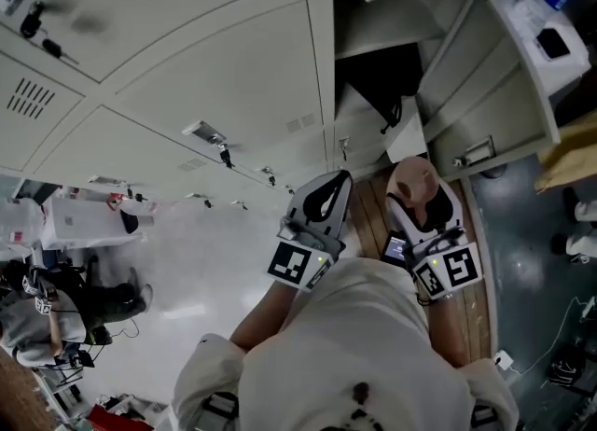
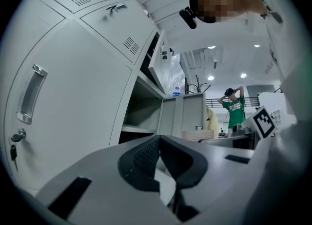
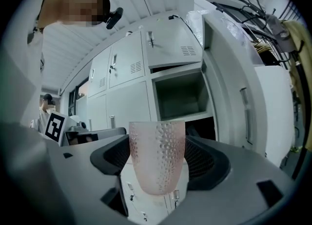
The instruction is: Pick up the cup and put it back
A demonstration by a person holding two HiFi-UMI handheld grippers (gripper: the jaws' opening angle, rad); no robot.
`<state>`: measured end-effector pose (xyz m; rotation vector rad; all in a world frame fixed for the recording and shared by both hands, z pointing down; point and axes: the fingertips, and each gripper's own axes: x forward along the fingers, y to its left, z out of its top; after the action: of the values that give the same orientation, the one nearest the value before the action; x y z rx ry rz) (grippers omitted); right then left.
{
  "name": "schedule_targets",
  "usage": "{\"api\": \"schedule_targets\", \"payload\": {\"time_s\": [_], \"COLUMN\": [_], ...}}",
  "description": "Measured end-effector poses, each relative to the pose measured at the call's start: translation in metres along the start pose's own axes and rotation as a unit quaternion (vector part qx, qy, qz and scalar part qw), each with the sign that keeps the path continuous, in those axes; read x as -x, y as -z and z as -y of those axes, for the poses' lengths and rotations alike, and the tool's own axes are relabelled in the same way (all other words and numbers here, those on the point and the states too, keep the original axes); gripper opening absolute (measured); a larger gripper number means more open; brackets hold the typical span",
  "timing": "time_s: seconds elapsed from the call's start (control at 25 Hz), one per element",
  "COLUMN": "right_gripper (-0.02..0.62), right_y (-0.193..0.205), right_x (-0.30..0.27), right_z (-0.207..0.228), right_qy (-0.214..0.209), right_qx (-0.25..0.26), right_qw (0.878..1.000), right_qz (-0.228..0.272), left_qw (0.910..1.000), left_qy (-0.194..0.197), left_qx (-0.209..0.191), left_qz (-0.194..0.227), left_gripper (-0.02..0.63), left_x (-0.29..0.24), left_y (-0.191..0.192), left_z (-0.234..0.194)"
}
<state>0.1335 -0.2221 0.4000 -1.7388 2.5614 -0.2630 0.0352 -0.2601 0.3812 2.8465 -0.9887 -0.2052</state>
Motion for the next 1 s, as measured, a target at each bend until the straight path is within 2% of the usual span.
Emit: {"api": "schedule_targets", "payload": {"time_s": [0.2,0.56,0.68,0.76,0.88,1.0], "right_gripper": [0.362,0.362,0.362,0.362,0.362,0.362], "right_y": [-0.031,-0.089,-0.097,-0.104,-0.117,-0.124], "right_x": [-0.046,-0.137,-0.163,-0.179,-0.205,-0.230], "right_z": [0.009,0.059,0.078,0.088,0.101,0.113], "right_qy": [0.005,0.059,0.080,0.087,0.086,0.082], "right_qx": [0.022,0.045,0.034,0.046,0.066,0.062], "right_qw": [1.000,0.995,0.993,0.992,0.991,0.992], "right_qz": [0.020,0.072,0.076,0.075,0.073,0.071], "left_qw": [0.9998,0.9983,0.9980,0.9977,0.9970,0.9966], "left_qy": [0.016,0.042,0.049,0.055,0.066,0.077], "left_qx": [-0.002,-0.013,-0.019,-0.022,-0.023,-0.017], "left_qz": [0.011,0.038,0.035,0.034,0.035,0.025], "left_gripper": [0.008,0.008,0.008,0.008,0.008,0.008], "left_x": [-0.024,-0.055,-0.060,-0.063,-0.065,-0.063], "left_y": [-0.016,-0.057,-0.064,-0.068,-0.071,-0.066], "left_z": [-0.023,-0.064,-0.075,-0.078,-0.079,-0.077]}}
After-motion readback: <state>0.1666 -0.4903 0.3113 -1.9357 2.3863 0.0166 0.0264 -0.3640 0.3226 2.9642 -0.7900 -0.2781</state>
